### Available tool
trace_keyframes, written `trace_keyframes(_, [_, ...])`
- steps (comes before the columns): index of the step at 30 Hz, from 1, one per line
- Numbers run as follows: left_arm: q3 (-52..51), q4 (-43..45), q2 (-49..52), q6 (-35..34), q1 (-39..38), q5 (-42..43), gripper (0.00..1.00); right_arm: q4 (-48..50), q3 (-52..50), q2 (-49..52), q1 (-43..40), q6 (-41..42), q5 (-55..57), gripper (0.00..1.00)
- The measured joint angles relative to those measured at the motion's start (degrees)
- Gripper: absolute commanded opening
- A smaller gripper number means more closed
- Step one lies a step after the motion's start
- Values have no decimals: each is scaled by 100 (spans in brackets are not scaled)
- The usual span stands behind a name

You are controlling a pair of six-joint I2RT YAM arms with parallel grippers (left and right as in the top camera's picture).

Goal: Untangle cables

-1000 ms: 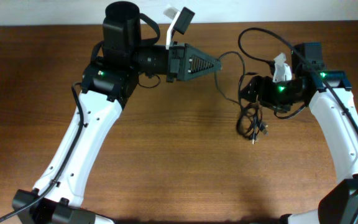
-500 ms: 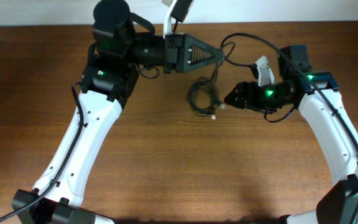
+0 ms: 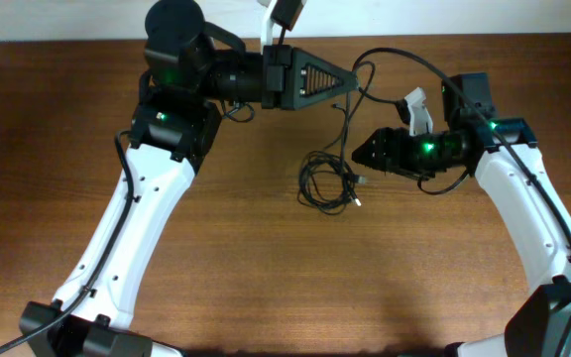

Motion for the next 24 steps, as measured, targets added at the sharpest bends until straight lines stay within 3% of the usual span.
trace_keyframes(11, [0,245,0,-118,0,-39,0,90,-48,0,22,4,-208,81])
trace_keyframes(15, [-4,896,0,-400,0,-39,0,203,-251,87,262,31,-81,70])
trace_keyframes(20, [-4,1392,0,-798,0,-37,0,411,-442,431,444,238,48,47])
trace_keyframes(24, [-4,1410,0,-968,0,-2,0,424,-450,551,446,581,697,18])
